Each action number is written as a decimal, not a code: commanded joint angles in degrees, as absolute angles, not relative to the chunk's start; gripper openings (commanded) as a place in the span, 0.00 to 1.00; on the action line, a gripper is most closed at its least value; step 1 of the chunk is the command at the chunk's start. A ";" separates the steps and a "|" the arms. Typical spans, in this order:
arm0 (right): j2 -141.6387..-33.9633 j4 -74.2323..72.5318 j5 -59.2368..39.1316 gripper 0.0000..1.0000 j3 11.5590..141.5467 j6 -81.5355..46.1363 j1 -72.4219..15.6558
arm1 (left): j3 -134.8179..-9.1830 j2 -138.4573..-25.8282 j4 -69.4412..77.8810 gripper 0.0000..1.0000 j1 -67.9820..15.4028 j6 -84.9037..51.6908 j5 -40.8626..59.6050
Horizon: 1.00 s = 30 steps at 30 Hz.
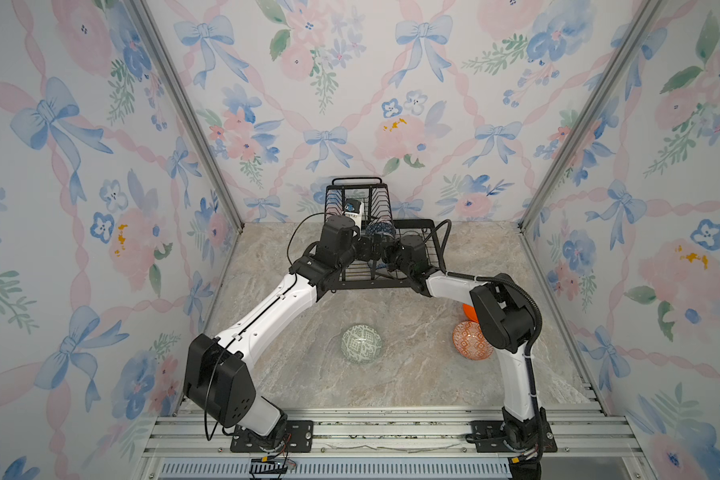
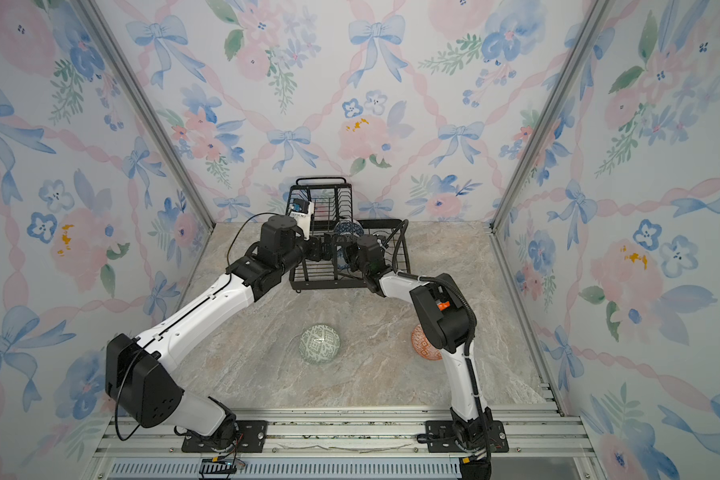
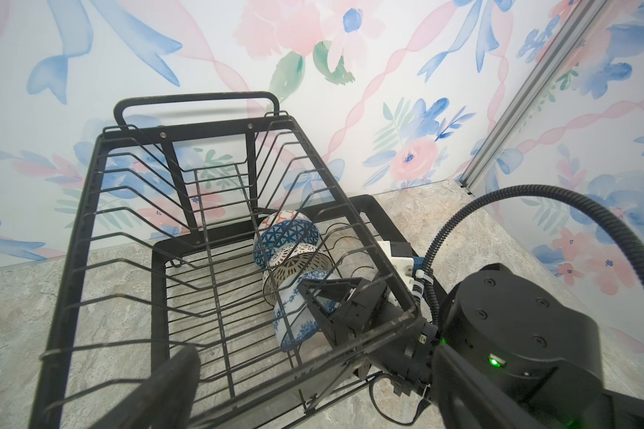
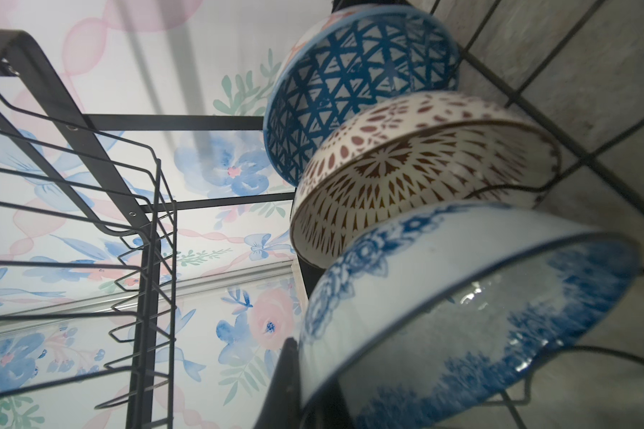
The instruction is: Load the bowls into the dish rack
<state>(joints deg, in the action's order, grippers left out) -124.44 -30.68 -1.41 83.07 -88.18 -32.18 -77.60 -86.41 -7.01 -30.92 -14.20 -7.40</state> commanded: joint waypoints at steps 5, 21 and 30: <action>-125.15 -33.65 -1.59 0.00 82.17 -91.21 -34.04 | -76.57 -84.96 -7.23 0.98 -30.50 -15.34 -6.89; -123.76 -32.94 -0.35 0.01 79.38 -93.03 -34.01 | -75.66 -84.59 -7.21 0.98 -30.43 -15.56 -7.04; -123.26 -32.55 0.00 0.05 78.40 -93.34 -33.62 | -75.59 -84.91 -7.21 0.98 -30.15 -15.60 -6.68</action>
